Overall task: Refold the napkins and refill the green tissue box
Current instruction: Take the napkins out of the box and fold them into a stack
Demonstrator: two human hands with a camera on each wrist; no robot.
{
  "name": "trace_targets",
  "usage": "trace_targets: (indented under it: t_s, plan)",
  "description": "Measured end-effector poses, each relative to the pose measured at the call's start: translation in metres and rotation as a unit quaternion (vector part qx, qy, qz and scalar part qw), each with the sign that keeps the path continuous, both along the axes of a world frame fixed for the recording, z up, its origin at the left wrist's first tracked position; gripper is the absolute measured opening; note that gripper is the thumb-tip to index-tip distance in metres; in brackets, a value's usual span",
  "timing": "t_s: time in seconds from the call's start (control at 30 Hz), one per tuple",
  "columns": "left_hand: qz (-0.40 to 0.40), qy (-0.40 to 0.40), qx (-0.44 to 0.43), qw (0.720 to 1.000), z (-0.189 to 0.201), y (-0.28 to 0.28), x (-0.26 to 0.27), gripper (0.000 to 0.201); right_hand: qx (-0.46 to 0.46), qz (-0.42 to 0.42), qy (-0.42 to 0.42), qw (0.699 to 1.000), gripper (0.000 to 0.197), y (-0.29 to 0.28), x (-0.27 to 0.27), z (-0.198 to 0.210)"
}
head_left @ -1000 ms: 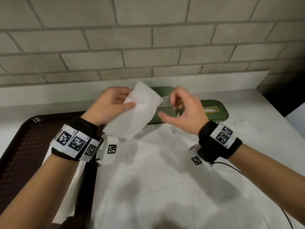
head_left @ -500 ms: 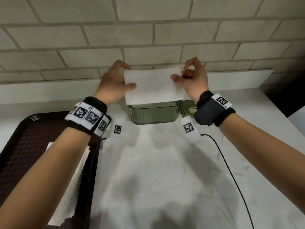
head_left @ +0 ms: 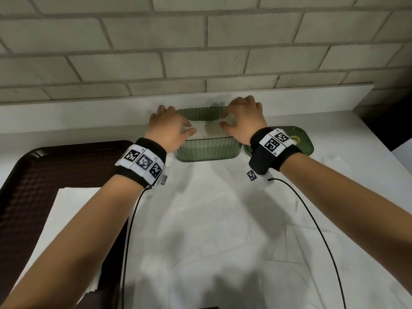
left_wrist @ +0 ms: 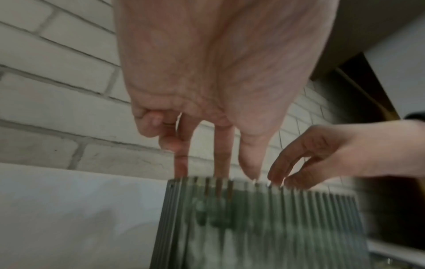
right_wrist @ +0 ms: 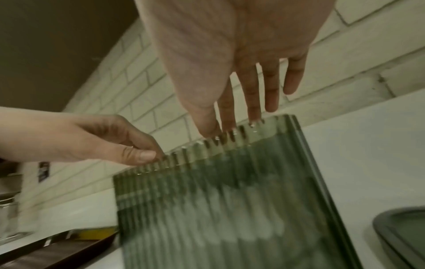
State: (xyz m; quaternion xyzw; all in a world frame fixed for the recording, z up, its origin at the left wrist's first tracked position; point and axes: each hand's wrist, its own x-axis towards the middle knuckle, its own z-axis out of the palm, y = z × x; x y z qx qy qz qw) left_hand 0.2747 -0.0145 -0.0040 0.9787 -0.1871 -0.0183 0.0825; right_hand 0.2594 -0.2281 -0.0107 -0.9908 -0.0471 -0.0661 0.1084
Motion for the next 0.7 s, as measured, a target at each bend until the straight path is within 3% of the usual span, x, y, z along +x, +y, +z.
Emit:
trace_targets:
  t_s: [0.1,0.17,0.27,0.33,0.43,0.5,0.63,0.7]
  plan:
    - [0.003,-0.070,-0.056,0.996,0.007,0.018,-0.019,0.023,0.041,0.064,-0.072,0.994,0.017,0.008,-0.020,0.001]
    - [0.022,-0.085,-0.063,0.994,0.010,0.031,-0.035,0.018,0.076,0.137,-0.051,0.986,0.010,0.014,-0.039,-0.004]
    - [0.092,0.052,-0.005,0.994,0.009,0.045,-0.066,0.010,0.096,0.200,0.070,0.973,0.014,0.020,-0.068,-0.021]
    - [0.118,0.141,0.043,0.982,0.003,0.049,-0.085,0.018,0.032,0.221,0.171,0.960,0.036,0.023,-0.083,-0.033]
    - [0.112,0.181,0.086,0.973,-0.009,0.047,-0.108,0.040,-0.093,0.219,0.240,0.941,0.065,0.026,-0.090,-0.044]
    - [0.104,0.195,0.109,0.969,-0.018,0.044,-0.119,0.045,-0.121,0.214,0.229,0.942,0.059,0.031,-0.089,-0.047]
    - [0.086,0.198,0.142,0.966,-0.031,0.039,-0.130,0.049,-0.199,0.227,0.160,0.940,0.027,0.041,-0.090,-0.049]
    - [0.096,0.200,0.115,0.968,-0.031,0.041,-0.128,0.050,-0.174,0.215,0.138,0.951,0.023,0.042,-0.091,-0.043]
